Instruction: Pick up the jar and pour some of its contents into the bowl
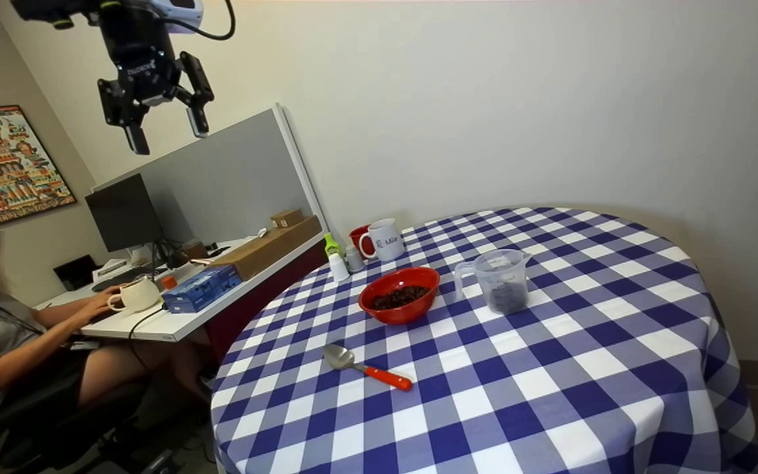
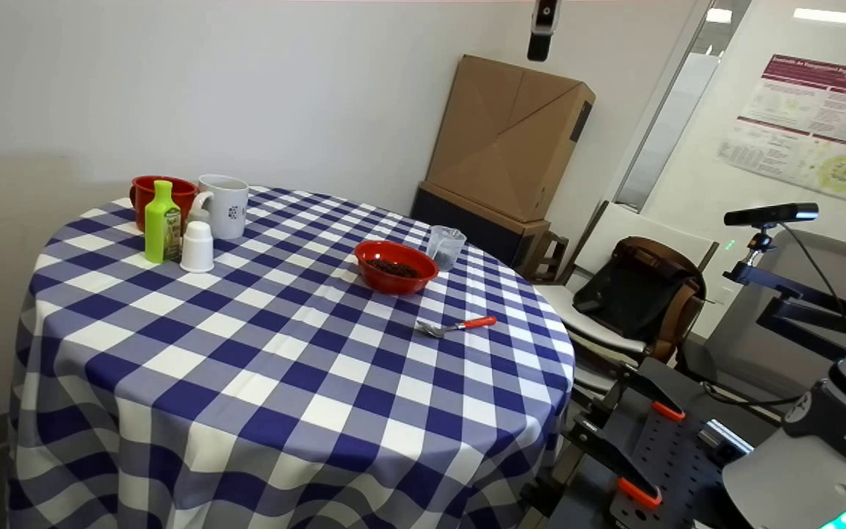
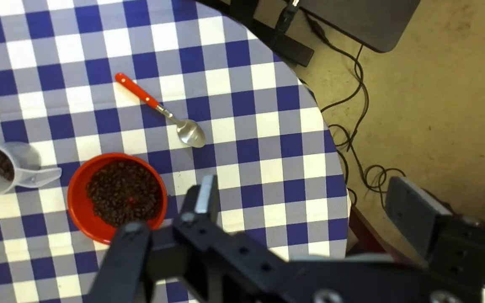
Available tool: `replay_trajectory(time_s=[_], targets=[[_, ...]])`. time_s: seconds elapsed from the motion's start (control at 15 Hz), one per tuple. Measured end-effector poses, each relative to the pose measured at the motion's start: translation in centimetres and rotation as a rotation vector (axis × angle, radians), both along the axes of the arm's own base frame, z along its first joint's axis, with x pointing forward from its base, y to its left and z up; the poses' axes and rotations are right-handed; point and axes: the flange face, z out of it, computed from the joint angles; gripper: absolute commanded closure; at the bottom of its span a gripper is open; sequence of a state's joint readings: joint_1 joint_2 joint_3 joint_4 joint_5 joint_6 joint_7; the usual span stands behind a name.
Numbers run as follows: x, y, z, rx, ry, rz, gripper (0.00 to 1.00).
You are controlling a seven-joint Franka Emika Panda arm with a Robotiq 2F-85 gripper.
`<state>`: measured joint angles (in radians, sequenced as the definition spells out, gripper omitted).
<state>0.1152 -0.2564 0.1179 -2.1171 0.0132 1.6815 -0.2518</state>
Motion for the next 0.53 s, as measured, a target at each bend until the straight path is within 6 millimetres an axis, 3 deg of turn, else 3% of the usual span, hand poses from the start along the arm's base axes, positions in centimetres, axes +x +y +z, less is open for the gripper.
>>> replay_trajectory(time_s=[0.27,0.53], targets=[[3.4,0.0,0.9,-0.028,0.005,0.2,0.0],[3.9,-0.1,0.5,-0.028,0.013,0.204,0.0]])
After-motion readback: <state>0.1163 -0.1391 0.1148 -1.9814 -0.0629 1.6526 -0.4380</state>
